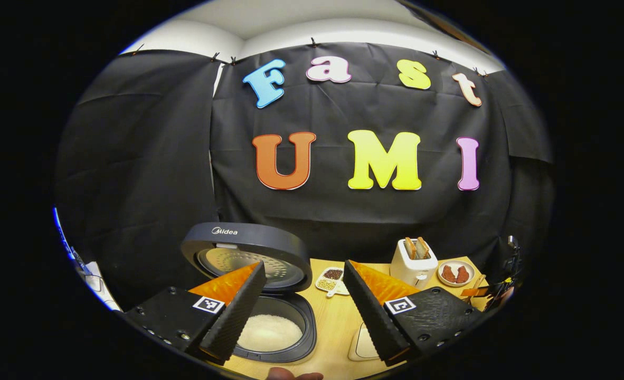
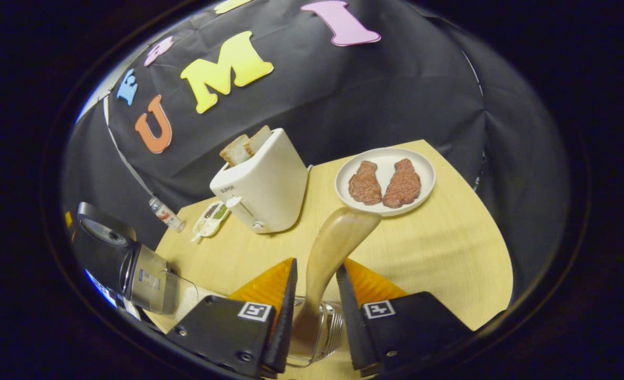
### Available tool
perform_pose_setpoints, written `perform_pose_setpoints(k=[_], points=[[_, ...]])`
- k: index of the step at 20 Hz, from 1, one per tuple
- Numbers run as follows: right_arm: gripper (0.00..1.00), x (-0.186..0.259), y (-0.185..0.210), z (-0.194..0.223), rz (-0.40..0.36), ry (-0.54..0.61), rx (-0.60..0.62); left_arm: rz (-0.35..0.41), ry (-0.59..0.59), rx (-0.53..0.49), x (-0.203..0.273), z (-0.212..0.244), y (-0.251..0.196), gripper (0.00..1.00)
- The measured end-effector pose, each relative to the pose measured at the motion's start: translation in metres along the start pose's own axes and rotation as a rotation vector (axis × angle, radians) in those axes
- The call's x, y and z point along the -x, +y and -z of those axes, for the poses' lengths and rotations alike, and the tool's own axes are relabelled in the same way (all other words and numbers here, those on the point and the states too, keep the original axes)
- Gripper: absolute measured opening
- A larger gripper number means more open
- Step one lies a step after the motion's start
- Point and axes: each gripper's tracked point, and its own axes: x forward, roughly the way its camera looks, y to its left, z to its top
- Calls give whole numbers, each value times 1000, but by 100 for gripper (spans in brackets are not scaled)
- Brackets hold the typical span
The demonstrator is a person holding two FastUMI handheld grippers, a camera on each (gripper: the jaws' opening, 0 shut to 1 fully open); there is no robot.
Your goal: Close the left gripper, press the button to open the rice cooker; take a wooden spoon from the chopstick holder with the right hand, scoop a spoonful of rice and pour it into the rice cooker, then put the wooden spoon back into the chopstick holder.
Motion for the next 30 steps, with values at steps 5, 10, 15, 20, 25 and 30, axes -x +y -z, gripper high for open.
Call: perform_pose_setpoints(k=[5,10,15,20,25,30], points=[[22,21,8,-6,28,-21,-1,39,-18,28,7,-2,-5,95],[19,55,24,-14,72,-93,-19,85,-43,33,24,-6,2,95],[16,96,47,-37,170,-191,67,117,-15,98,49,3,21,95],[15,142,119,-53,183,-270,187,151,-63,84,71,-3,41,95],[16,144,206,-32,101,-277,215,146,-108,110,85,-15,78,95],[15,102,250,19,86,-204,248,80,-113,122,105,-13,126,95]])
